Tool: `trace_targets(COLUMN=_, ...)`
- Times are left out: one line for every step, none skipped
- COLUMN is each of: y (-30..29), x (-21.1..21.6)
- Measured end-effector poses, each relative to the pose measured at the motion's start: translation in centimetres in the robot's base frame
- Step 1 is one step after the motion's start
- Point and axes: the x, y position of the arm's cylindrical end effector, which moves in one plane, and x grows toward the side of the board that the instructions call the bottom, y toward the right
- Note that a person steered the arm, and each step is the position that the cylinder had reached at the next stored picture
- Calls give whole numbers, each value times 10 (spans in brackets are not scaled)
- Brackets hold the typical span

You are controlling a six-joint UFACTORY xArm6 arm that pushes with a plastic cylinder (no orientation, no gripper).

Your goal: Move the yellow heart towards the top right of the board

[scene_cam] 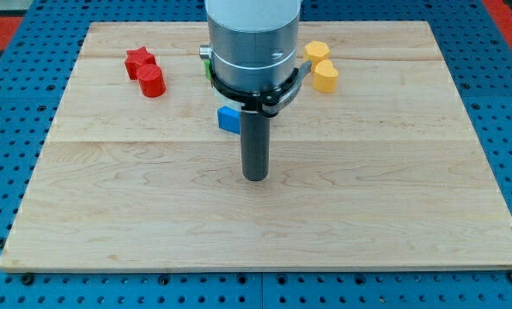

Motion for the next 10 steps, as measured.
trace_targets(y=0, x=0)
trace_targets(y=-3, x=0)
trace_targets(y=-3, x=0)
trace_targets(y=-3, x=0)
trace_targets(y=-1, x=0)
trace_targets(y=0, x=1)
trace_targets(y=11, x=-12)
trace_targets(y=65, x=-65)
trace_targets(y=106, x=-111)
trace_targets(y=110, x=-142)
